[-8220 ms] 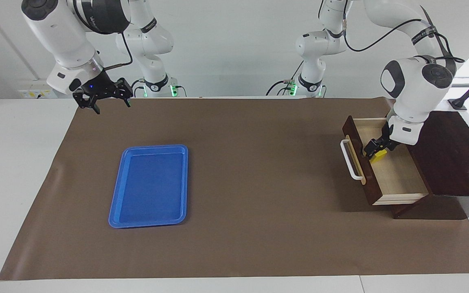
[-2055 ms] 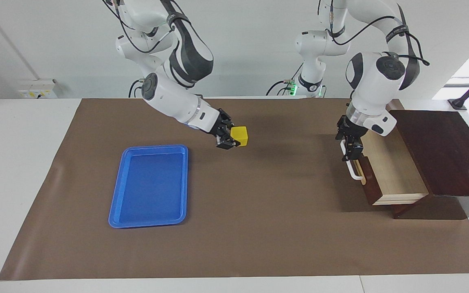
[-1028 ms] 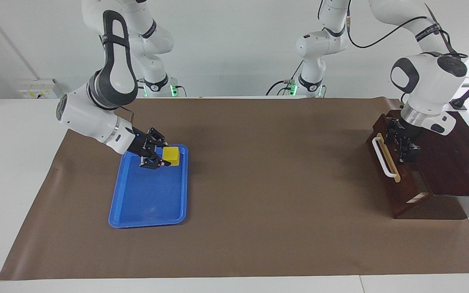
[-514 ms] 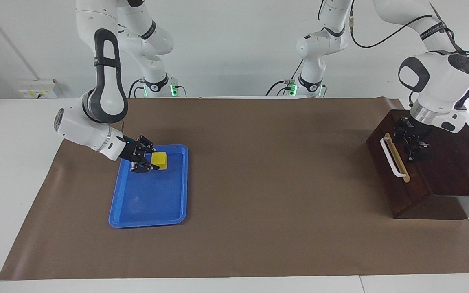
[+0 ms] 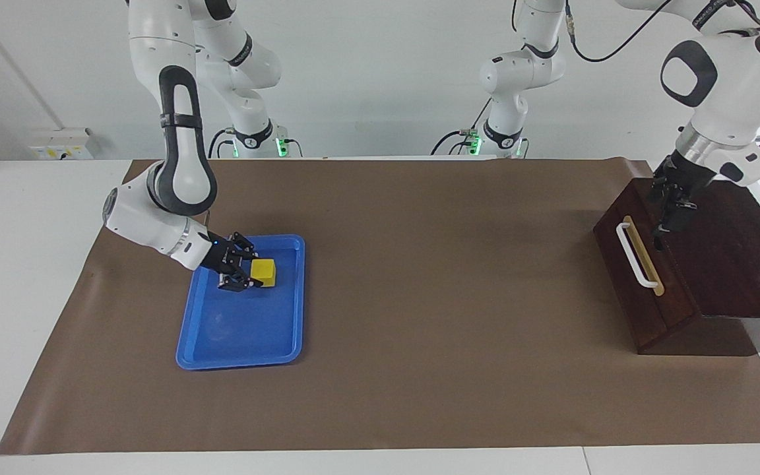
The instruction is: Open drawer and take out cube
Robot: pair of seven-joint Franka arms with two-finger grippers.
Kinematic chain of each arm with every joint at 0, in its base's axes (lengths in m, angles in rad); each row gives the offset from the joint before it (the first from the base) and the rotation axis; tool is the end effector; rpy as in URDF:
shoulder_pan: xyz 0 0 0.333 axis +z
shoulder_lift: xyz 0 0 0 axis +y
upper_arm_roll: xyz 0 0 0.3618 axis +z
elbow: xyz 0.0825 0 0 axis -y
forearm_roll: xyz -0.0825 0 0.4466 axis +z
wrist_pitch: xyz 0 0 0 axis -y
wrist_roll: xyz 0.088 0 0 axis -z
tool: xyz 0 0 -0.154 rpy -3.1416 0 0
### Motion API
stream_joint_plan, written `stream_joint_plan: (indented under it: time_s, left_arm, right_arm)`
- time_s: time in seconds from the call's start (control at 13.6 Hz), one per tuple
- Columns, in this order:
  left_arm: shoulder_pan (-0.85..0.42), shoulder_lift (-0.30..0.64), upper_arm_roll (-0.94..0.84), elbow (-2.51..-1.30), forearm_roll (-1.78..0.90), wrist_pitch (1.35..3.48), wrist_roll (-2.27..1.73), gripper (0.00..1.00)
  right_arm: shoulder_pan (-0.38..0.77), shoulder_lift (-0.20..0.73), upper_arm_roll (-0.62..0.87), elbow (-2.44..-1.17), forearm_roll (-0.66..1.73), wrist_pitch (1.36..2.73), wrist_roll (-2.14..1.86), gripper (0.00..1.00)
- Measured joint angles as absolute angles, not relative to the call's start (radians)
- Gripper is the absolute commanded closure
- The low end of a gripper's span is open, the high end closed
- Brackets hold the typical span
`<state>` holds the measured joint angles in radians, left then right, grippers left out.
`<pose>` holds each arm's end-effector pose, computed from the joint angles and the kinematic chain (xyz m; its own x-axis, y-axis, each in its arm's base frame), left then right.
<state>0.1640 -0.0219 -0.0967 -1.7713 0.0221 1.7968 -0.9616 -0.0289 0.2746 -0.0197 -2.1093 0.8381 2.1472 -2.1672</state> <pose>0.6224 0.0444 0.5487 0.5185 0.8538 0.0466 0.8538 -0.5199 0.0251 0.6155 0.0304 0.2390 0.0119 0.7846 0.6199 0.9999 -0.0074 -0.0098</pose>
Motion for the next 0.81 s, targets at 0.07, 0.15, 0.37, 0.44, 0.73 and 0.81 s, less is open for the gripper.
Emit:
stream_joint_plan:
  time_s: [0.07, 0.15, 0.37, 0.44, 0.73, 0.81]
  left_arm:
    - [0.145, -0.042, -0.099, -1.77, 0.022, 1.749, -0.865, 0.0]
    - [0.128, -0.058, -0.099, -1.768, 0.022, 1.708, -0.764, 0.0]
    - [0.077, -0.074, -0.091, -1.755, 0.022, 1.659, -0.485, 0.0]
    - [0.055, -0.071, -0.077, -1.749, 0.022, 1.645, -0.402, 0.0]
    - [0.005, -0.061, -0.045, -1.732, 0.021, 1.602, -0.193, 0.0]
    - [0.004, -0.06, -0.046, -1.731, 0.021, 1.586, -0.182, 0.0]
  right_arm:
    - [-0.022, 0.276, -0.02, -2.112, 0.838, 2.156, -2.167, 1.0]
    - [-0.018, 0.278, -0.019, -2.115, 0.838, 2.166, -2.167, 1.0]
    - [-0.017, 0.282, -0.02, -2.118, 0.839, 2.168, -2.167, 0.0]
    - [-0.017, 0.282, -0.02, -2.118, 0.84, 2.164, -2.167, 0.0]
    - [-0.019, 0.282, -0.02, -2.107, 0.845, 2.12, -2.167, 0.0]
    - [-0.019, 0.281, -0.02, -2.091, 0.846, 2.099, -2.167, 0.0]
